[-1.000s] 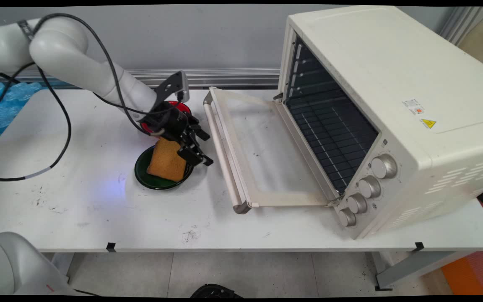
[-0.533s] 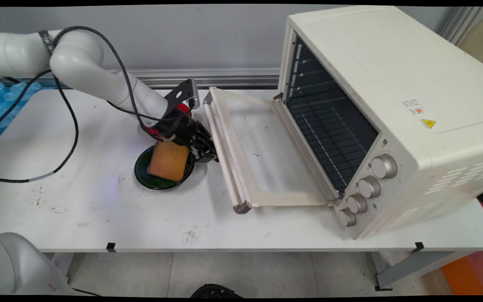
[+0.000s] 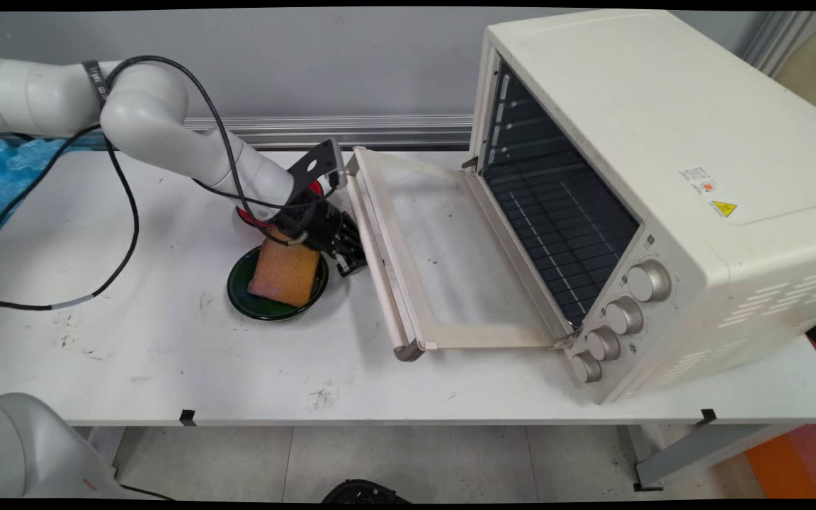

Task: Close the oven

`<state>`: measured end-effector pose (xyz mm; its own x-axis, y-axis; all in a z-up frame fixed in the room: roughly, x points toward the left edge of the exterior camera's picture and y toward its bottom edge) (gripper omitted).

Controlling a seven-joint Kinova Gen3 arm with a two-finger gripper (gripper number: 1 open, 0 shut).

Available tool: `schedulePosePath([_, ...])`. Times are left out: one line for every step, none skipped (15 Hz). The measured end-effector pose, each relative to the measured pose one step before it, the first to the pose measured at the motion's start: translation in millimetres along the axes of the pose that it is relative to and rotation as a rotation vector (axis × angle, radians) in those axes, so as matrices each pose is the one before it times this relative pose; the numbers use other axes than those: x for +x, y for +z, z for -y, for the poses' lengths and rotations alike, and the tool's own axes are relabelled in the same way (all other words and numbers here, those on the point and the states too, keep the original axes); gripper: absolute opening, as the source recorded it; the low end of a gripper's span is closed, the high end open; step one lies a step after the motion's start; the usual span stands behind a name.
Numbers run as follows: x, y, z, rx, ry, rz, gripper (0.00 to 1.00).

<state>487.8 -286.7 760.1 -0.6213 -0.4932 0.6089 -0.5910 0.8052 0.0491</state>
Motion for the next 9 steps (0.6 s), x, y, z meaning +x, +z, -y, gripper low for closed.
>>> schedulePosePath([0.23, 1.46, -0.13, 0.0008, -0.00377, -0.00306, 0.0])
schedulePosePath([0.13, 0.99, -0.09, 0.00062, -0.00319, -0.00237, 0.0])
schedulePosePath([0.09, 0.63, -0.06, 0.00035, -0.00176, -0.00163, 0.0])
schedulePosePath([0.19, 0.64, -0.03, 0.0006, -0.00223, -0.00286, 0.0])
schedulePosePath([0.2, 0.34, 0.0, 0.00049, -0.00127, -0.00208, 0.0])
schedulePosePath([0.22, 0.27, 0.04, 0.00072, -0.00145, -0.00283, 0.0])
schedulePosePath([0.17, 0.06, 0.02, 0.00021, -0.00077, -0.00208, 0.0])
schedulePosePath([0.27, -0.02, 0.03, 0.00016, -0.00047, -0.00263, 0.0])
schedulePosePath([0.17, -0.21, 0.04, 0.00002, -0.00033, -0.00214, 0.0])
